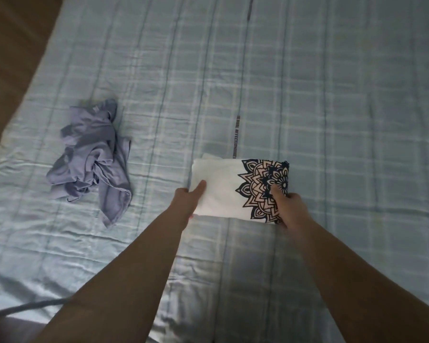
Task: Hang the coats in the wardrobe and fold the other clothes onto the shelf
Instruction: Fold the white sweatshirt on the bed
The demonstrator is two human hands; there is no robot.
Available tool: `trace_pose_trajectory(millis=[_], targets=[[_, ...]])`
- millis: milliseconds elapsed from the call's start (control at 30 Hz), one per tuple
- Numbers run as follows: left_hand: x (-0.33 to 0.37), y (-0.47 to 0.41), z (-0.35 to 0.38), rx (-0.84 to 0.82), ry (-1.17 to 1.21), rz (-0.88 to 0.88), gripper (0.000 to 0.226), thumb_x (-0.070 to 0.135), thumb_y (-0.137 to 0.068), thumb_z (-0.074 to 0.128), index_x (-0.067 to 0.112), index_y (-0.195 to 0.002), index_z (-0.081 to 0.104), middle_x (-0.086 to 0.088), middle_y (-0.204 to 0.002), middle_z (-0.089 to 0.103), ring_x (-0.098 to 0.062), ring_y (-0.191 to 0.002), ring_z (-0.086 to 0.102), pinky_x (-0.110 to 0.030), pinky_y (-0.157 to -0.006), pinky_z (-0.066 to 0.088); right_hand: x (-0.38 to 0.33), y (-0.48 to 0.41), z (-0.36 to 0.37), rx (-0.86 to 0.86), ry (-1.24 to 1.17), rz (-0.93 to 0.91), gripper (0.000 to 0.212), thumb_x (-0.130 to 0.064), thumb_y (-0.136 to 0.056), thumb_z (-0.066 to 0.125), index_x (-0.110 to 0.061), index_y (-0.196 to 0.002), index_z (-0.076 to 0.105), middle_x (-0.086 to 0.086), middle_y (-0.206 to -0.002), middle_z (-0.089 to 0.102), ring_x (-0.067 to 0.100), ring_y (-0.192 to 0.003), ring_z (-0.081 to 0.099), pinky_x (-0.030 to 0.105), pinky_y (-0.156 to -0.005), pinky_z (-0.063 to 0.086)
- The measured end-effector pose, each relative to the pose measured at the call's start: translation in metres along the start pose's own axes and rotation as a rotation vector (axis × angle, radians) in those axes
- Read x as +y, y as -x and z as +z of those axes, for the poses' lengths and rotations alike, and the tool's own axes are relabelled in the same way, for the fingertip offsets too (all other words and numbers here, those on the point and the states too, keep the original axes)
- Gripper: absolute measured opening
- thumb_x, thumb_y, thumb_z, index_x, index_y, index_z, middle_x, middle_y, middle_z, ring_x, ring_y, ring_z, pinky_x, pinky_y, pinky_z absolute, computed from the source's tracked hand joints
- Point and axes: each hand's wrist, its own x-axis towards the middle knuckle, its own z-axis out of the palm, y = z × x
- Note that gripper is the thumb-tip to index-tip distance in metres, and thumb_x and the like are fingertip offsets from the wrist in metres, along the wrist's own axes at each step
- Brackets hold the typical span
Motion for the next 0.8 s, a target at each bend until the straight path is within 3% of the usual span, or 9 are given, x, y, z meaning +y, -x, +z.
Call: trace_pose_trajectory(millis=[100, 233, 300, 433, 533, 600, 733, 800], targets=[[0.007, -0.003, 0.002, -0.059, 0.071, 0.011, 0.079, 0.067, -0.069, 0.076, 0.006, -0.118, 0.064, -0.008, -0.109, 0.071, -0.025, -0.098, 0.068, -0.034, -0.072, 0.055, -0.005, -0.008, -0.007, -0.093, -0.008, 0.018, 0.09, -0.081, -0.055, 0.062, -0.012, -0.112, 0.065, 0.009, -0.102, 0.073, 0.029, -0.09, 0.071, 0.048, -0.087, 0.058], [0.001, 0.007, -0.003, -0.2, 0.182, -0.054, 0.052, 0.045, -0.076, 0.082, 0.014, -0.115, 0.066, -0.005, -0.111, 0.074, -0.023, -0.103, 0.069, -0.042, -0.091, 0.056, -0.008, -0.005, -0.017, -0.197, -0.145, 0.035, 0.04, -0.05, -0.083, 0.071, -0.016, -0.105, 0.067, 0.008, -0.099, 0.076, 0.027, -0.087, 0.073, 0.046, -0.088, 0.057], [-0.005, 0.021, -0.01, -0.27, 0.333, -0.067, 0.051, 0.035, -0.075, 0.085, 0.015, -0.118, 0.066, -0.006, -0.114, 0.074, -0.024, -0.105, 0.07, -0.046, -0.091, 0.056, -0.011, 0.007, -0.023, -0.233, -0.184, -0.01, 0.03, -0.041, -0.088, 0.069, -0.017, -0.106, 0.067, 0.007, -0.097, 0.076, 0.026, -0.088, 0.074, 0.044, -0.088, 0.057], [-0.024, 0.069, -0.035, -0.423, 0.543, -0.002, 0.05, 0.025, -0.085, 0.076, 0.009, -0.13, 0.059, -0.009, -0.126, 0.069, -0.028, -0.118, 0.064, -0.047, -0.101, 0.049, -0.015, 0.057, -0.035, -0.359, -0.258, -0.09, 0.028, -0.029, -0.095, 0.06, -0.017, -0.12, 0.062, 0.006, -0.108, 0.075, 0.022, -0.093, 0.073, 0.036, -0.08, 0.056], [-0.043, 0.119, -0.073, -0.506, 0.63, 0.099, 0.067, 0.028, -0.078, 0.081, 0.01, -0.137, 0.055, -0.013, -0.136, 0.061, -0.031, -0.128, 0.056, -0.047, -0.104, 0.047, -0.021, 0.114, -0.038, -0.443, -0.251, -0.148, 0.03, -0.029, -0.098, 0.055, -0.02, -0.125, 0.06, 0.004, -0.115, 0.073, 0.024, -0.104, 0.07, 0.045, -0.093, 0.053], [-0.055, 0.159, -0.106, -0.553, 0.669, 0.172, 0.067, 0.027, -0.078, 0.08, 0.011, -0.139, 0.054, -0.014, -0.139, 0.059, -0.031, -0.129, 0.055, -0.045, -0.102, 0.049, -0.028, 0.161, -0.035, -0.533, -0.277, -0.194, 0.037, -0.034, -0.093, 0.059, -0.02, -0.127, 0.06, 0.005, -0.12, 0.071, 0.025, -0.111, 0.067, 0.045, -0.095, 0.05], [-0.089, 0.237, -0.191, -0.47, 0.693, 0.328, 0.073, 0.028, -0.075, 0.079, 0.014, -0.141, 0.052, -0.016, -0.14, 0.057, -0.034, -0.13, 0.054, -0.05, -0.106, 0.046, -0.045, 0.261, -0.005, -0.643, -0.222, -0.309, 0.082, -0.056, -0.06, 0.084, -0.02, -0.129, 0.059, 0.01, -0.126, 0.067, 0.031, -0.118, 0.063, 0.056, -0.1, 0.047], [-0.113, 0.276, -0.241, -0.384, 0.735, 0.401, 0.067, 0.025, -0.078, 0.074, 0.013, -0.14, 0.052, -0.016, -0.138, 0.059, -0.034, -0.128, 0.056, -0.048, -0.102, 0.049, -0.054, 0.311, 0.026, -0.692, -0.204, -0.382, 0.069, -0.051, -0.073, 0.077, -0.019, -0.131, 0.058, 0.011, -0.126, 0.067, 0.033, -0.118, 0.063, 0.06, -0.099, 0.046]])
